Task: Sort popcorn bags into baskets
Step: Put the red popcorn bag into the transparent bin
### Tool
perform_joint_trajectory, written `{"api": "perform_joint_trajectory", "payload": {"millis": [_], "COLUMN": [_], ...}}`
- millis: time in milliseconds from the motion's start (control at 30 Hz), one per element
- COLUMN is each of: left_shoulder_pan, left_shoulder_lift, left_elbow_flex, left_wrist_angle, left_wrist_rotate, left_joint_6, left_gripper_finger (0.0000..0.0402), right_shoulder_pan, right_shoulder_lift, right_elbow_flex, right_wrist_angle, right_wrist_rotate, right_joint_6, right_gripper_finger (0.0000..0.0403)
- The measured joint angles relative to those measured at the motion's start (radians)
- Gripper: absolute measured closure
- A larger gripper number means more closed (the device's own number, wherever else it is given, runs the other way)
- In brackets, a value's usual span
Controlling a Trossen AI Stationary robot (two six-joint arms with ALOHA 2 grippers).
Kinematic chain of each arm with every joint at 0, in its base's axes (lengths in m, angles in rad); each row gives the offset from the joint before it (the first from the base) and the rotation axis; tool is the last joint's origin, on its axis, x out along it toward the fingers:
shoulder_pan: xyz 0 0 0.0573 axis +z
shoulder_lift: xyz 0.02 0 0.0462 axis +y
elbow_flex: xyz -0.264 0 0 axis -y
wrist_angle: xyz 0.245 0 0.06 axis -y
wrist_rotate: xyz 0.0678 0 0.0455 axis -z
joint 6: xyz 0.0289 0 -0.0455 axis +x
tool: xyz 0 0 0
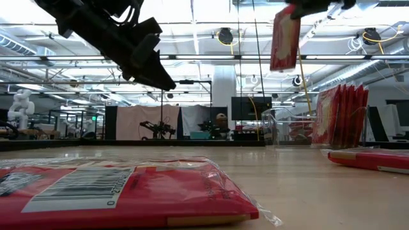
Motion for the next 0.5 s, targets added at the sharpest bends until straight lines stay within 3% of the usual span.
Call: {"api": "perform_joint_trajectory", "payload": {"millis": [500], "left_shoulder_pan": [-0.025], "left_shoulder_lift": [0.0], "left_elbow_flex": [0.0], "left_wrist_angle": [0.001], "left_wrist_rotate": [0.0], "left_joint_6": [0.0], "left_gripper_finger": [0.0228], "right_shoulder_pan": [-0.19], "right_shoulder_lift": [-0.004], "right_elbow_flex": [-0.213], "right_wrist_angle": [0.037], "right_wrist_rotate": [0.015], "right_joint_6": [0.149], "right_gripper_finger": [0.0397]}}
